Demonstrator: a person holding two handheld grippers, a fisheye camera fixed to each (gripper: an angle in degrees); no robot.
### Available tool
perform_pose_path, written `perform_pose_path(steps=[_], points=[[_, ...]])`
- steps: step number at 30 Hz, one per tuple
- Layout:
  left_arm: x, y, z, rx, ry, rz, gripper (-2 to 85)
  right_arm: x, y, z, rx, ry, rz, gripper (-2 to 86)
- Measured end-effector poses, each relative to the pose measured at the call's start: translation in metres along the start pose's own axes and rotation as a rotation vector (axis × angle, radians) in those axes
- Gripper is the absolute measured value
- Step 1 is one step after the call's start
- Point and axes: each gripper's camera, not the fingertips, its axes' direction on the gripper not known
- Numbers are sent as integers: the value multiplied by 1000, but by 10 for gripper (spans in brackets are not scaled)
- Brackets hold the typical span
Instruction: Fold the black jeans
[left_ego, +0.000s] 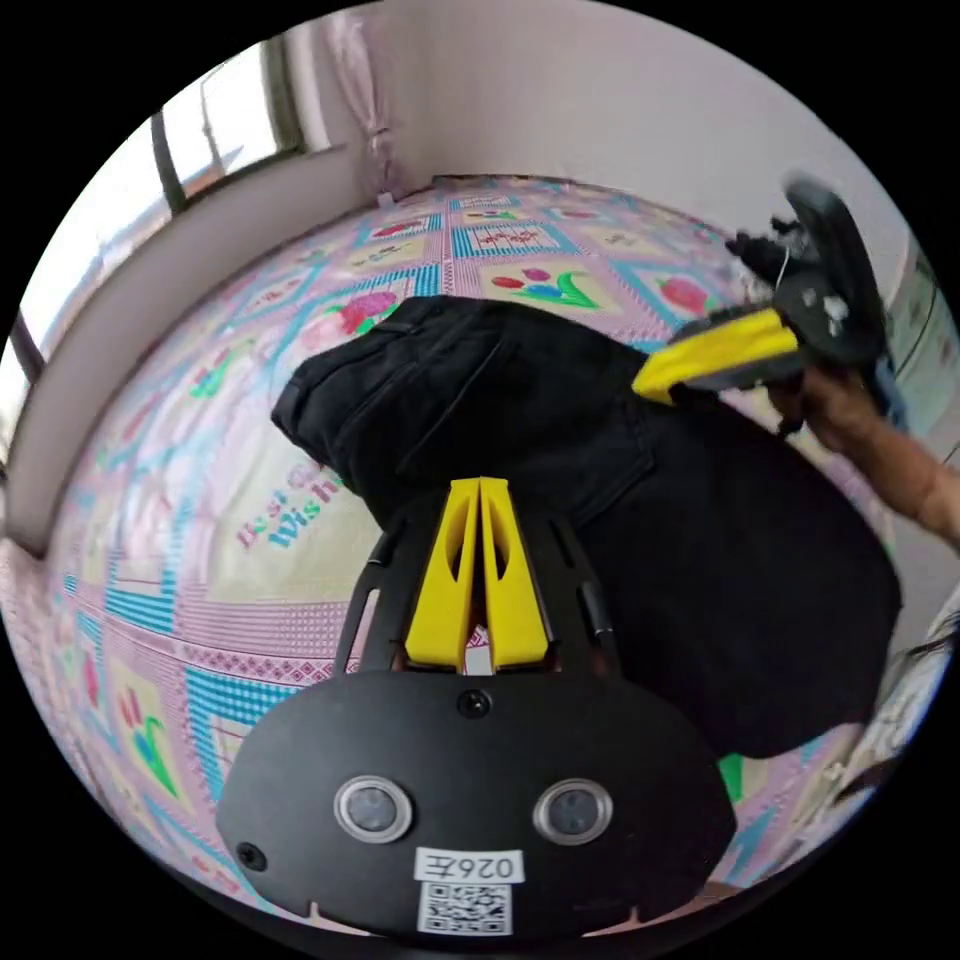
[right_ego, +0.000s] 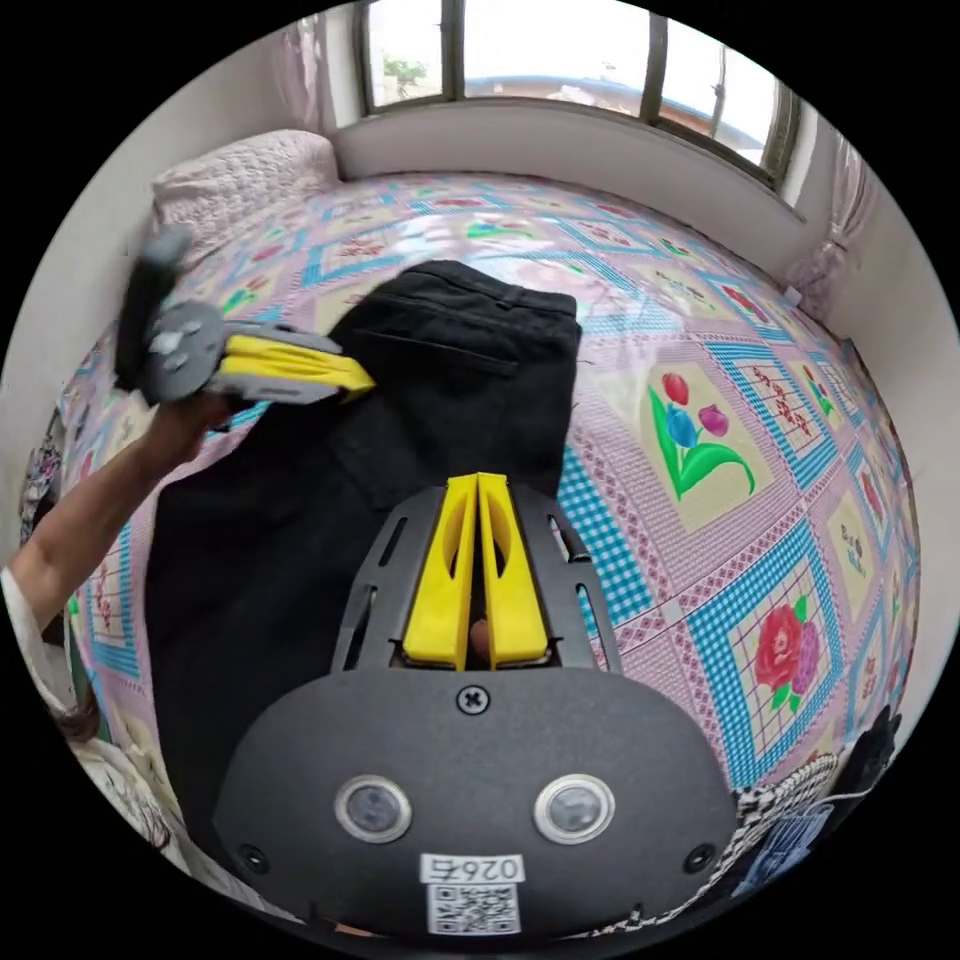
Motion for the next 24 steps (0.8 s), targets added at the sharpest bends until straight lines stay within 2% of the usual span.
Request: perform_pose_path(steps=[2, 4, 6, 8, 10, 12, 14, 16, 18, 19, 21, 22, 24], points=[[-42, 6, -1, 24, 155, -131, -10, -9, 11, -16, 25, -31, -46, -9], [-54, 20, -21, 113, 117, -246, -10, -20, 21, -24, -5, -6, -133, -9], [-29, 48, -60, 274, 175, -245, -10, -25, 30, -37, 1, -32, -162, -9], [4, 73, -76, 353, 216, -217, -10, -28, 40, -52, 46, -107, -165, -9], [34, 90, -65, 265, 128, -162, -10, -37, 51, -53, 41, -234, -209, -9], [43, 99, -20, -23, -137, -164, -10, -45, 57, -30, -102, -246, -275, -9], [39, 96, -25, 5, -159, -164, -10, -34, 69, -37, -49, -230, -213, -9], [41, 89, -35, 49, -157, -164, -10, -15, 79, -59, -97, -223, -164, -9], [56, 84, -30, 133, -131, -106, -10, 0, 99, -77, -32, -226, -123, -9], [58, 82, -21, 120, -120, -98, -10, 10, 113, -75, -58, -206, -93, -9], [65, 73, 40, -68, -63, -104, -10, 24, 135, -69, -102, -171, -51, -9], [68, 73, 52, -103, -72, -113, -10, 37, 149, -82, -73, -201, 6, -9], [98, 80, 65, -96, -207, -115, -10, 49, 167, -95, -129, -191, 27, -9]])
